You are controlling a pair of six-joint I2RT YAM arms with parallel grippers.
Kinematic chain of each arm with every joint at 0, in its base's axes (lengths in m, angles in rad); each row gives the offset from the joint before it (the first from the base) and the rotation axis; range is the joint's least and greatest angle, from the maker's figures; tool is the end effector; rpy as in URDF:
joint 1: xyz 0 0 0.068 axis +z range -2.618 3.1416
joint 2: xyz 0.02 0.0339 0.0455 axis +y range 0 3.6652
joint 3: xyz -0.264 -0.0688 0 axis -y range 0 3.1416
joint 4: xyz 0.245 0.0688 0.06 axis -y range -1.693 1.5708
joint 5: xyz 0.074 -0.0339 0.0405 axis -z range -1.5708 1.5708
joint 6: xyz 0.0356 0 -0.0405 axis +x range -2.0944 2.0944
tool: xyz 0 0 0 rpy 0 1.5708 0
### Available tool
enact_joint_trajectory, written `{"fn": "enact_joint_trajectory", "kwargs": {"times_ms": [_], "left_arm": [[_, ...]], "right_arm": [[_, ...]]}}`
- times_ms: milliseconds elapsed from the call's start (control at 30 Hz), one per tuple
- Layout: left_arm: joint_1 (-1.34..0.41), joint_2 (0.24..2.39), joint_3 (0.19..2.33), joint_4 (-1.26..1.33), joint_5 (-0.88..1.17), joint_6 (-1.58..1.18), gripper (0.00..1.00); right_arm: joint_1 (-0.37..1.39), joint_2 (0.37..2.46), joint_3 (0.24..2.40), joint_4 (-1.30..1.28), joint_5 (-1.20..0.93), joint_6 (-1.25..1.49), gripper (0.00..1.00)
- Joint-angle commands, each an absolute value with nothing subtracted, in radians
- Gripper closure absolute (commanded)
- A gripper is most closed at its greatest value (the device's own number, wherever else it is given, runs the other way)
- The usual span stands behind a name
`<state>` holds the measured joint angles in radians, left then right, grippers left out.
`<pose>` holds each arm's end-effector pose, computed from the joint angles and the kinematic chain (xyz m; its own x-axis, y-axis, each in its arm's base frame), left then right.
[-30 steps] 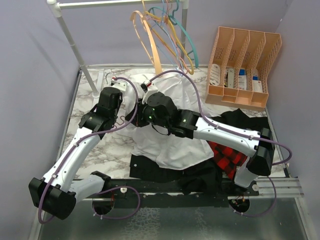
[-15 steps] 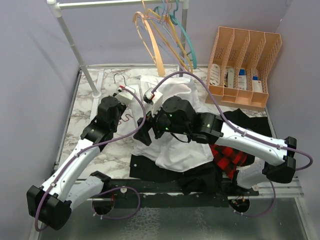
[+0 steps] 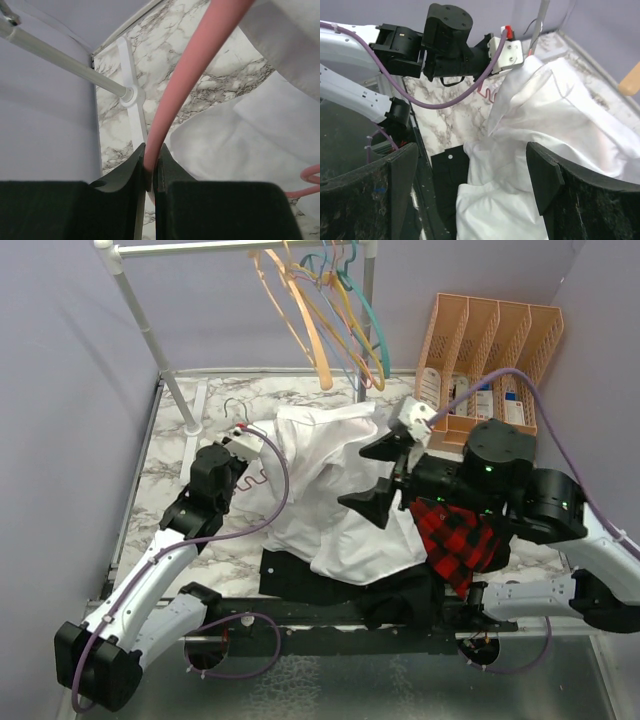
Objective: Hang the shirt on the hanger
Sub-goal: Hang the shirt at the center of the board.
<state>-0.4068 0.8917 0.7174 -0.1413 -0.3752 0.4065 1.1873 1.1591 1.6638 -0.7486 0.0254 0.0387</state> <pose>0.1959 -0.0702 0.3023 -0.2428 0.5052 -0.8282 0.1570 0.8629 0.4803 0.0780 0.1908 0.5000 -0.1258 -0.2084 -0.9699 -0.9137 0.4053 0.0314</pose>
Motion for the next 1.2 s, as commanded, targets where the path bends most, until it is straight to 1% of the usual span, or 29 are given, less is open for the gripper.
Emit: {"fn": "enact_joint_trajectory", "kwargs": {"times_ms": [0,100,200,300,467,567,667,733,833,933,1000,1033,1167], "left_arm": [[-0.407,0.837,0.72,-0.097,-0.292,0.413,1.0],[-0.407,0.799,0.713,-0.137,-0.192,0.435,1.0],[-0.407,0.739,0.687,-0.158,-0.067,0.489,1.0],[-0.407,0.695,0.676,-0.156,-0.019,0.523,1.0],[-0.407,0.691,0.687,-0.217,0.068,0.579,1.0],[-0.407,0.696,0.687,-0.222,0.098,0.597,1.0],[-0.407,0.7,0.69,-0.213,0.102,0.614,1.0],[-0.406,0.702,0.69,-0.205,0.099,0.623,1.0],[-0.406,0.703,0.687,-0.192,0.092,0.628,1.0],[-0.407,0.701,0.684,-0.186,0.094,0.628,1.0],[-0.407,0.701,0.686,-0.182,0.098,0.624,1.0],[-0.407,0.7,0.686,-0.178,0.1,0.624,1.0],[-0.407,0.7,0.686,-0.153,0.101,0.633,1.0]], "right_arm": [[1.184,1.065,1.577,-0.725,0.066,-0.117,0.13],[1.185,1.003,1.487,-0.62,0.172,-0.201,0.19],[1.185,1.025,1.437,-0.582,0.223,-0.307,0.24],[1.185,1.097,1.459,-0.553,0.246,-0.383,0.24],[1.184,1.199,1.54,-0.487,0.165,-0.533,0.19],[1.185,1.291,1.644,-0.59,0.073,-0.574,0.17],[1.185,1.376,1.735,-0.701,0.012,-0.589,0.18],[1.185,1.398,1.739,-0.723,0.014,-0.599,0.22],[1.184,1.382,1.696,-0.709,0.033,-0.601,0.31],[1.185,1.337,1.637,-0.672,0.027,-0.575,0.3],[1.185,1.322,1.626,-0.688,-0.003,-0.554,0.29],[1.185,1.321,1.629,-0.709,-0.016,-0.54,0.3],[1.185,1.3,1.587,-0.739,0.036,-0.504,0.48]]}}
